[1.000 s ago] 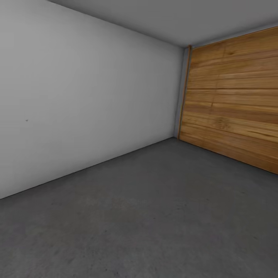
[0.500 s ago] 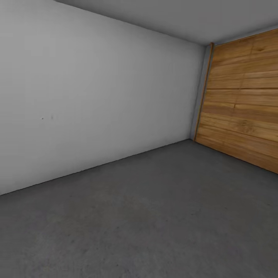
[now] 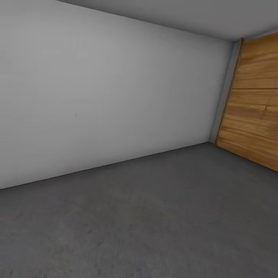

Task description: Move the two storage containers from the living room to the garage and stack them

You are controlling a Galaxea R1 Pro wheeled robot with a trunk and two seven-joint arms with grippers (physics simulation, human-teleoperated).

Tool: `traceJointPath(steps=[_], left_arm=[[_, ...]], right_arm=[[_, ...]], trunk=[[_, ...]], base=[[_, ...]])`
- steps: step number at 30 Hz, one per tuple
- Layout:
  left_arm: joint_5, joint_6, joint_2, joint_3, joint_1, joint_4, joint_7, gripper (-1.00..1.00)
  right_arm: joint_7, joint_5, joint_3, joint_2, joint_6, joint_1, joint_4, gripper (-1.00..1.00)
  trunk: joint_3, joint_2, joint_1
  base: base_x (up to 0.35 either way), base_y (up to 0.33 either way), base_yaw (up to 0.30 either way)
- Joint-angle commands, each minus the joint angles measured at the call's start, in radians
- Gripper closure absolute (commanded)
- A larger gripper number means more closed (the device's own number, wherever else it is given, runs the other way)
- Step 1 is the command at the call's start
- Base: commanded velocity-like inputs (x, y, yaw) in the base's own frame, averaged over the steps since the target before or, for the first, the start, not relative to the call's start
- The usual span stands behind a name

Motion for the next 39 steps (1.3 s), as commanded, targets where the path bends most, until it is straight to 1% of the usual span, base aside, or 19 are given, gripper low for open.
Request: traceJointPath(steps=[1, 7, 11, 15, 18, 24, 39], left_arm=[[0.003, 0.007, -0.001, 0.003, 0.001, -0.004, 0.001, -1.0], [0.006, 0.003, -0.001, 0.003, 0.001, -0.004, 0.001, -1.0], [0.006, -0.031, -0.001, 0.005, 0.001, -0.004, 0.003, -1.0], [0.006, -0.042, -0.001, 0.006, 0.001, -0.004, 0.005, -1.0], [0.004, -0.043, -0.002, 0.005, 0.001, -0.004, 0.006, -1.0], [0.007, -0.043, -0.001, 0.005, 0.001, -0.003, 0.006, -1.0], [0.007, -0.045, -0.001, 0.005, 0.001, -0.001, 0.006, -1.0]], right_arm=[[-0.004, 0.01, 0.0, 0.0, -0.002, -0.001, 0.001, -1.0], [-0.003, 0.011, 0.001, 0.0, -0.001, -0.001, 0.001, -1.0], [-0.002, 0.011, 0.002, 0.0, 0.0, -0.001, 0.001, -1.0], [-0.001, 0.011, 0.002, 0.0, 0.0, -0.001, 0.001, -1.0], [-0.001, 0.012, 0.002, 0.0, 0.0, -0.001, 0.001, -1.0], [-0.001, 0.031, 0.002, 0.0, 0.0, -0.001, 0.001, -1.0], [-0.003, 0.033, -0.003, -0.001, -0.002, -0.001, 0.001, -1.0]], trunk=[[-0.001, -0.001, 0.0], [-0.001, -0.001, 0.0], [-0.001, -0.001, 0.0], [-0.001, -0.001, 0.0], [-0.001, -0.001, 0.0], [-0.001, -0.001, 0.0], [-0.001, -0.001, 0.0]], base=[[0.0, 0.0, 0.3], [0.0, 0.0, 0.3], [0.0, 0.0, 0.3], [0.0, 0.0, 0.3], [0.0, 0.0, 0.3], [0.0, 0.0, 0.3], [0.0, 0.0, 0.3]])
